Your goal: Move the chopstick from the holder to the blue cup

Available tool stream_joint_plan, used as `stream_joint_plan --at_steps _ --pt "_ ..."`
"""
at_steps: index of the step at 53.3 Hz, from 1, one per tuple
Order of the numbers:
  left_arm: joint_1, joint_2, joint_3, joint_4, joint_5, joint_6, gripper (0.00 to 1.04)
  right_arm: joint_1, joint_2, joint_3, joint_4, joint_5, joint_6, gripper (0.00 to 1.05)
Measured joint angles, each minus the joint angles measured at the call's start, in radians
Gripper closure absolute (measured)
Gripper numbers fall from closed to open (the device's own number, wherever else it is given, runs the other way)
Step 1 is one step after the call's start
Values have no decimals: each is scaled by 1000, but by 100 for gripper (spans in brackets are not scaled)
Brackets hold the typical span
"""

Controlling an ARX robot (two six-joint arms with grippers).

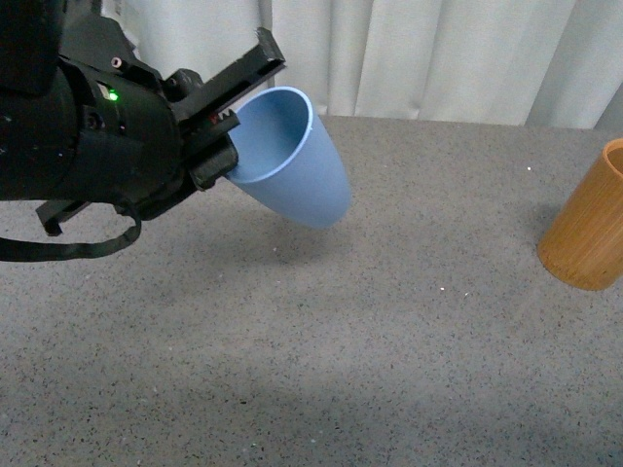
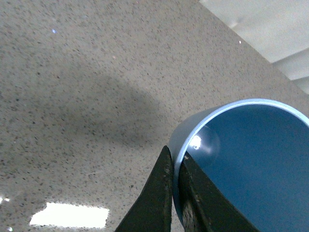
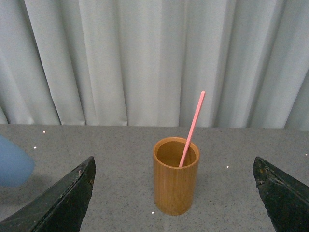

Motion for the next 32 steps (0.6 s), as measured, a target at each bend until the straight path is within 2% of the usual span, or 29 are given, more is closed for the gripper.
stream_joint_plan --at_steps 32 --pt "-153 101 45 15 -33 -30 101 0 0 0 0 0 0 10"
